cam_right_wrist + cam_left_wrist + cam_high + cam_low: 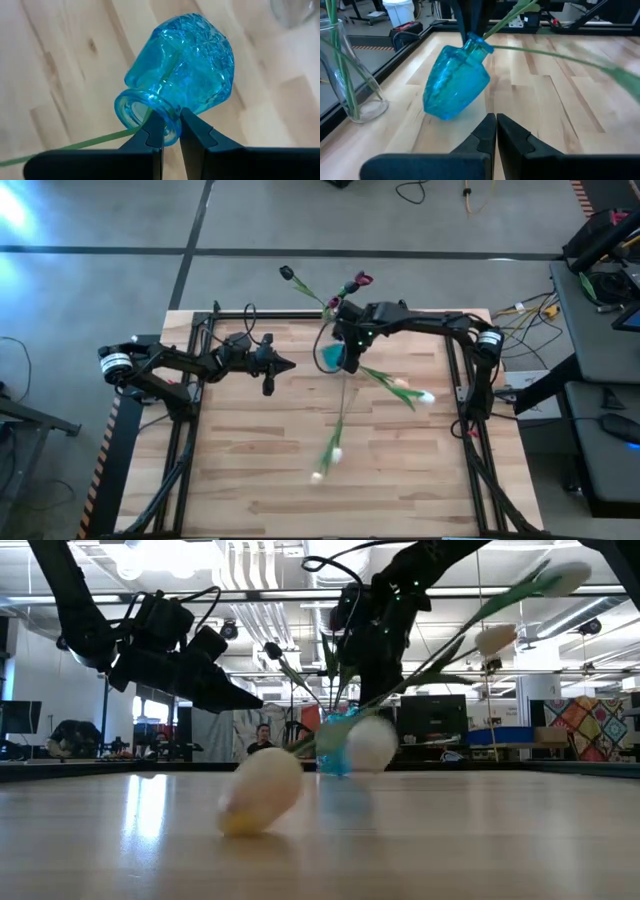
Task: Sort flowers into vase by color
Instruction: Adjust the blue vase
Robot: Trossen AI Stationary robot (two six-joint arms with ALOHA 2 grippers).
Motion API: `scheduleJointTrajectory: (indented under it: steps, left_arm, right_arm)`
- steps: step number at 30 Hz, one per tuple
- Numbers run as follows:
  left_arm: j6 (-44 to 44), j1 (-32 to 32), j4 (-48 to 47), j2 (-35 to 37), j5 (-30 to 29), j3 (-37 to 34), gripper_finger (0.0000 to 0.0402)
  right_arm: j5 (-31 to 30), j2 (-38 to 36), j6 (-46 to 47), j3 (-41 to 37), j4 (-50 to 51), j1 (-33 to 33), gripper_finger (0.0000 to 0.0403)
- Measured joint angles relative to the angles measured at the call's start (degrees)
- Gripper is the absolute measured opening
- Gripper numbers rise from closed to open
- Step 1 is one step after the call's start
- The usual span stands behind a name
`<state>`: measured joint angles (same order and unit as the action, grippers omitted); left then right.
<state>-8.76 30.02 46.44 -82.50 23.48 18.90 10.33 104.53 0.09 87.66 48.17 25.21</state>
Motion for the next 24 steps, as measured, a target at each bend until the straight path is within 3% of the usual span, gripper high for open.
scheduleJointTrajectory:
  steps: [15,24]
  left_arm:
    - [2.49,-0.02,1.16,0.0,3.01,0.0,0.0]
    - [3.71,-0.09,1.14,0.0,4.62,0.0,0.0]
  right_arm:
    - [7.64,0.26,9.41,3.26,16.47,2.63,0.0029]
    - [15.8,0.5,14.04,3.08,22.91,3.93,0.0029]
